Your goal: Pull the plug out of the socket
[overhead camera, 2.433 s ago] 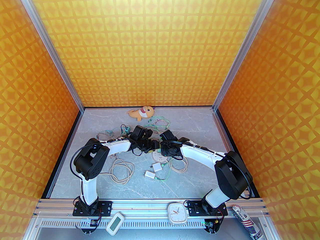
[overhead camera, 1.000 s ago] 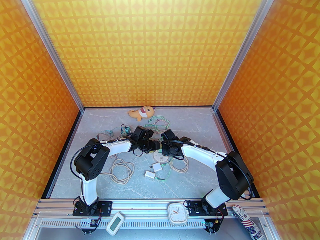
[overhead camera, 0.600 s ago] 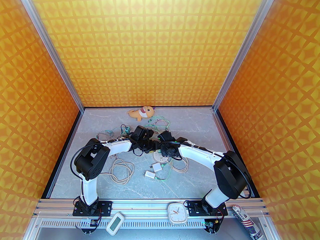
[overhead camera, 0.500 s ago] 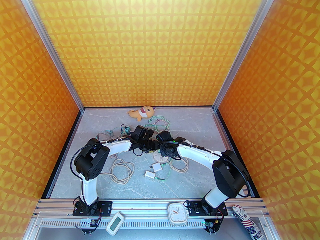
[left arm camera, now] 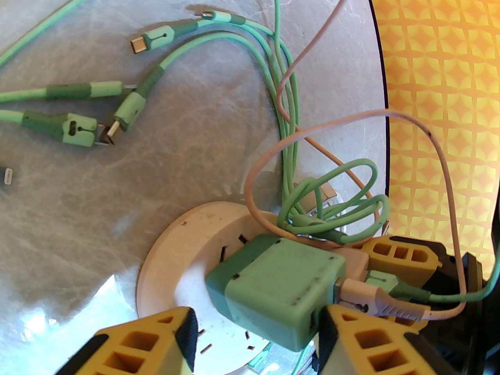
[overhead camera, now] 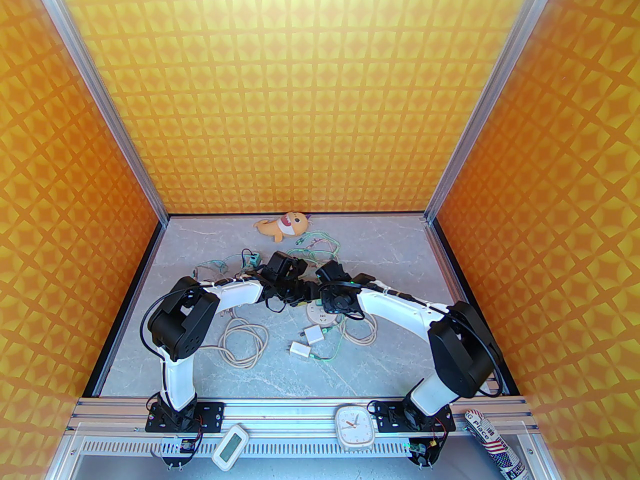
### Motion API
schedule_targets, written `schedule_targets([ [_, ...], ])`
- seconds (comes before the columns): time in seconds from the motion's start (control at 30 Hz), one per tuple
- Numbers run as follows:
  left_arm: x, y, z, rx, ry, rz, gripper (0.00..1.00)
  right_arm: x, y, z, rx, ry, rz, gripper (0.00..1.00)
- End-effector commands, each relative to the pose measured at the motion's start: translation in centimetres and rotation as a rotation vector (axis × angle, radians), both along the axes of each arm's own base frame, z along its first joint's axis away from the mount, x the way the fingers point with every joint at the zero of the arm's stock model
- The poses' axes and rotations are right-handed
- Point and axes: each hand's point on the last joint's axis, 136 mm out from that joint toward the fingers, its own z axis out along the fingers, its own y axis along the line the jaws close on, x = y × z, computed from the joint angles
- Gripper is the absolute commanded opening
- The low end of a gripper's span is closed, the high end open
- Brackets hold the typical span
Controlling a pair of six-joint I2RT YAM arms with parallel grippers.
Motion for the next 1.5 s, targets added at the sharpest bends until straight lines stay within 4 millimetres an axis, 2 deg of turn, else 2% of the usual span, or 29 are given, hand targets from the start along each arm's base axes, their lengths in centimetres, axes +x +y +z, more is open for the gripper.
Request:
schedule_targets([
  [0.0, -5.3, 8.1, -11.6, 0.434, 0.251, 0.085, 0.54, 1.1, -0.5, 3.7, 0.088, -0.096, -0.018, 0.24],
  [0.17, -5.1, 8.1, -11.5, 0.432, 0.238, 0.090, 0.54, 1.4, -0.4, 4.4, 0.088, -0.100, -0.007, 0.23],
  [0.37, -4.8, 7.8, -11.3, 0.432, 0.238, 0.089, 0.54, 1.3, 0.7, 4.5, 0.088, -0.087, 0.020, 0.24],
  [0.63, -4.6, 7.7, -11.2, 0.434, 0.235, 0.083, 0.54, 0.1, 3.7, 3.2, -0.019, -0.069, 0.120, 0.24],
  [0.87, -4.5, 7.6, -11.4, 0.440, 0.239, 0.077, 0.54, -0.7, 5.1, 2.1, -0.072, -0.043, 0.170, 0.24],
  [1.17, -5.0, 8.0, -12.2, 0.462, 0.249, 0.071, 0.53, -0.3, 4.5, 2.2, -0.064, -0.062, 0.161, 0.25],
  [1.47, -5.5, 8.1, -12.8, 0.504, 0.241, 0.058, 0.53, 0.6, 2.0, 1.3, 0.059, -0.036, 0.063, 0.24],
])
